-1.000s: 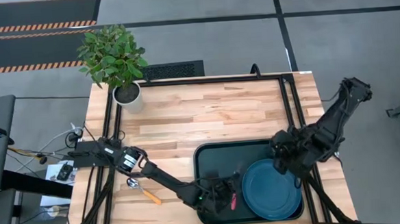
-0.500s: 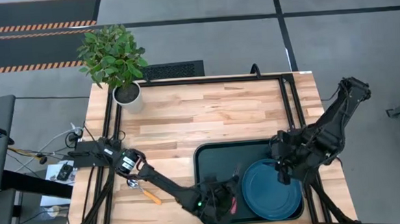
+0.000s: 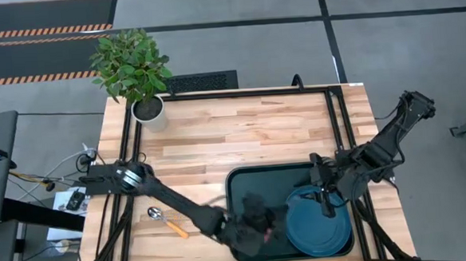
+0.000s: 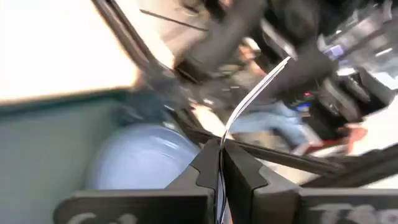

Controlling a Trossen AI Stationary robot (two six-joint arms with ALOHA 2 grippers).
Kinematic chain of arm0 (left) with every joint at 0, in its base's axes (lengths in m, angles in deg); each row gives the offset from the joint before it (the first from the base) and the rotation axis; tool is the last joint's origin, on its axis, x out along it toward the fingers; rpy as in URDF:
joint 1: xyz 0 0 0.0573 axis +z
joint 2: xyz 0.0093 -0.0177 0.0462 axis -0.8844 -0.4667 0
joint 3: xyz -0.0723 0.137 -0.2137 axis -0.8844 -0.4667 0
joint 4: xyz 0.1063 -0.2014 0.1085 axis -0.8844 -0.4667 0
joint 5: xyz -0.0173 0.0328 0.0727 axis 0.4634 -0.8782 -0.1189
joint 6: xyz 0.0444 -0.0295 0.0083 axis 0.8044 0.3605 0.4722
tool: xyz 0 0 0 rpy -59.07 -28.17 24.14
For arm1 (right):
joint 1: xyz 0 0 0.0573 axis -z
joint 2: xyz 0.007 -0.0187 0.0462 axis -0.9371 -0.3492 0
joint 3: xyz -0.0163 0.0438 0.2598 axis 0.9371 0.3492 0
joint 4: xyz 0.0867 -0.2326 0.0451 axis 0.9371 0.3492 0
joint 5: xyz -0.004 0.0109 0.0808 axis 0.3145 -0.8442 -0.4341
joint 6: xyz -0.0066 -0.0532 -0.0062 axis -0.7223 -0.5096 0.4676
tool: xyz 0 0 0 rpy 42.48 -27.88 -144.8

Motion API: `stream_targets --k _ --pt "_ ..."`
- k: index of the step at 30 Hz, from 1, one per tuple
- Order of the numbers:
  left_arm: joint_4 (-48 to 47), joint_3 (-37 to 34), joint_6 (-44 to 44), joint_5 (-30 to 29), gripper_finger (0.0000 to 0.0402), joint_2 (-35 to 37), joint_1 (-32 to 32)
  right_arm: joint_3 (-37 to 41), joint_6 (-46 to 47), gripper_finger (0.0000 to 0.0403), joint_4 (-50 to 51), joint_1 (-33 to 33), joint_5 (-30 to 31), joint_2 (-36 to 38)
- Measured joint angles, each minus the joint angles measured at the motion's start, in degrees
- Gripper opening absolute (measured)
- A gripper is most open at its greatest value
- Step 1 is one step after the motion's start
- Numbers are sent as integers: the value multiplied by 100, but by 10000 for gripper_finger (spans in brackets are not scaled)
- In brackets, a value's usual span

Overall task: Pick and place plate/cup/fork/spoon on tray
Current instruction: Put the pink fork on the black tray

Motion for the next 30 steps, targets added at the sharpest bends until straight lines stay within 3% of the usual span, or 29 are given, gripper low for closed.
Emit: stream_targets --k 5,9,12,15,18,21,23,27,30 --pt "-1923 -30 -218 -619 0 586 -114 0 -362 179 -270 -22 21 7" --pt "-3637 -301 -1887 -1300 0 730 -303 0 -699 179 -560 83 258 -19" --pt "-3706 -1175 -2938 -694 0 642 -231 -2 -817 179 -759 285 189 -160" --pt "-3230 -2030 -3013 377 0 851 -95 -2 -797 179 -799 449 -81 -311" --pt "-2013 -2846 -2108 1586 0 1232 77 -2 -723 179 -757 468 -297 -497" --pt "378 -3844 -839 2401 0 1688 312 -2 -678 179 -771 440 -317 -678" --pt "1904 -4569 -487 2772 0 2011 520 3 -595 179 -711 407 -320 -759" --pt "4750 -5983 -381 2204 0 2247 711 4 -465 179 -690 227 -279 -739" --pt "6969 -6418 227 1583 0 2083 667 50 -467 179 -953 145 180 -709"
